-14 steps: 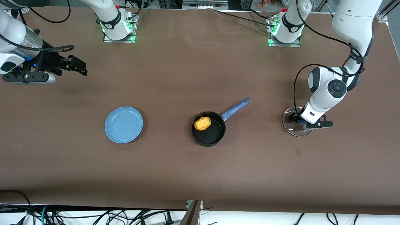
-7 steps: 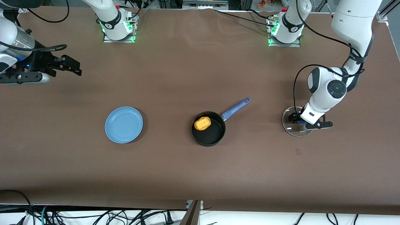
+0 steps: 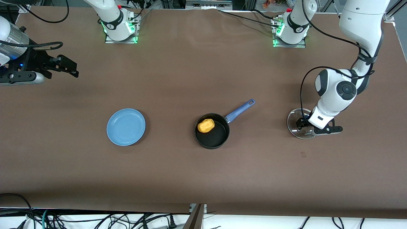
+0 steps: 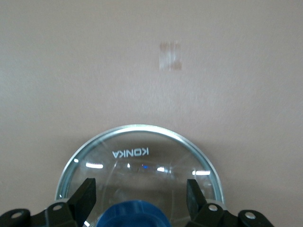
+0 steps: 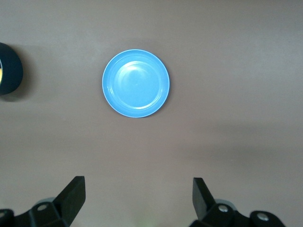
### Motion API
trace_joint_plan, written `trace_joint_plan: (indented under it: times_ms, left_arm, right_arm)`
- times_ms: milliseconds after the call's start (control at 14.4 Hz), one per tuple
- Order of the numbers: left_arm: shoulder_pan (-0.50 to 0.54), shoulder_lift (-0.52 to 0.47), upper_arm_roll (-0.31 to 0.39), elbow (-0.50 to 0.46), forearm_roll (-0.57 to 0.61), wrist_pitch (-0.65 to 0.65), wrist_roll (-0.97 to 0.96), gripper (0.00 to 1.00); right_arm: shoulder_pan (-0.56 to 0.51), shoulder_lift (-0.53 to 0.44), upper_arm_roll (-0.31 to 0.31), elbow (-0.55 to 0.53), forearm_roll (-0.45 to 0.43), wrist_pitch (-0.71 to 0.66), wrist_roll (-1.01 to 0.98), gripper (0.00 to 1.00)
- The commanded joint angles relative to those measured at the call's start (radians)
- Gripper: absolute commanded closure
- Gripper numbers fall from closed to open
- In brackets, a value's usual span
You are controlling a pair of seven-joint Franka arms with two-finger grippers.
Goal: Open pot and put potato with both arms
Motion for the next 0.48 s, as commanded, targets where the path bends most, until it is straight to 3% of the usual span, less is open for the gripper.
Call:
trace_joint_plan:
  times_ms: [0, 208, 416]
  left_arm:
    - [0.005, -0.049, -0.001, 0.006, 0.009, -0.045, -0.017, 0.16]
    - [0.003, -0.066, -0.001, 0.090, 0.006, -0.205, -0.016, 0.17]
    - [0.005, -0.089, -0.002, 0.163, 0.002, -0.334, -0.013, 0.17]
  right_arm:
    - [-0.021, 0.022, 0.016, 0.038, -0.021, -0.001, -0.018, 0.00]
    - [-0.014, 0.041, 0.020, 0.041, -0.076, 0.003, -0.016, 0.00]
    - [-0.011, 0.052, 0.023, 0.053, -0.078, 0.005, -0.014, 0.00]
